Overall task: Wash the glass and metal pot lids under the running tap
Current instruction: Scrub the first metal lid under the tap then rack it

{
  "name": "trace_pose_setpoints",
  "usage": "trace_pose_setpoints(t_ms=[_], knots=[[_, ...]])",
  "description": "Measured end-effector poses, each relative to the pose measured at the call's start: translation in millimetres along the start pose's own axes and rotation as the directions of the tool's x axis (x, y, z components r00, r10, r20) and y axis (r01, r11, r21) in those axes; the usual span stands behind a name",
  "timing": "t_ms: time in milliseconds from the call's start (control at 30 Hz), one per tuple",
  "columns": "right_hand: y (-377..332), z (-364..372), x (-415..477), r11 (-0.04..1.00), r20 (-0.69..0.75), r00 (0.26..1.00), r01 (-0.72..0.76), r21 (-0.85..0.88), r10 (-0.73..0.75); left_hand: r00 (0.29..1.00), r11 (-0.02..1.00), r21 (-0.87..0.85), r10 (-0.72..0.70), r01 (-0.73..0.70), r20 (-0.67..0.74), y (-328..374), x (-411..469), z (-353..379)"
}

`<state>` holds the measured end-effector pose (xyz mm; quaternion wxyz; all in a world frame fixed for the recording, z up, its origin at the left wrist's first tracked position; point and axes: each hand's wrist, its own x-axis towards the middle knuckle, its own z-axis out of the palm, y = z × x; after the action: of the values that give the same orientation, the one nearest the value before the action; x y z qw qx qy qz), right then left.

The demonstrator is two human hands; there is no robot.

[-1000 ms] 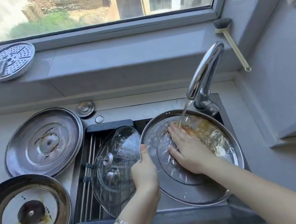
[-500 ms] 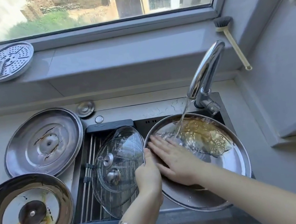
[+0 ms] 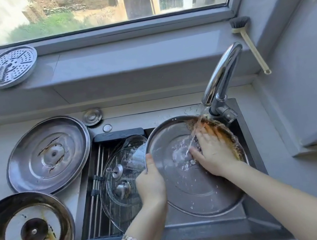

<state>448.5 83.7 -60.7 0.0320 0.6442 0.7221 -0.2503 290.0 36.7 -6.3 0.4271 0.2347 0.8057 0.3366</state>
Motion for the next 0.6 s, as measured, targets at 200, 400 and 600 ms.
trace_pose_setpoints(t_ms=[200, 400, 600], knots=[[-4.9, 9.3, -25.4, 0.989, -0.061, 0.989, -0.13, 0.073, 0.135, 0.976, 0.972, -0.142, 0.167, -0.187, -0.138, 13.5, 2.8, -3.1], [-7.0, 6.9, -57.0, 0.965, 0.055, 0.992, -0.123, 0.231, 0.114, 0.877, 0.88, 0.034, 0.475, -0.474, -0.066, 26.7, 2.7, -8.6], [-4.8, 19.4, -57.0, 0.85, 0.195, 0.95, -0.306, 0.428, 0.244, 0.626, 0.39, 0.645, 0.76, -0.657, 0.178, 47.8, -17.1, 0.0]])
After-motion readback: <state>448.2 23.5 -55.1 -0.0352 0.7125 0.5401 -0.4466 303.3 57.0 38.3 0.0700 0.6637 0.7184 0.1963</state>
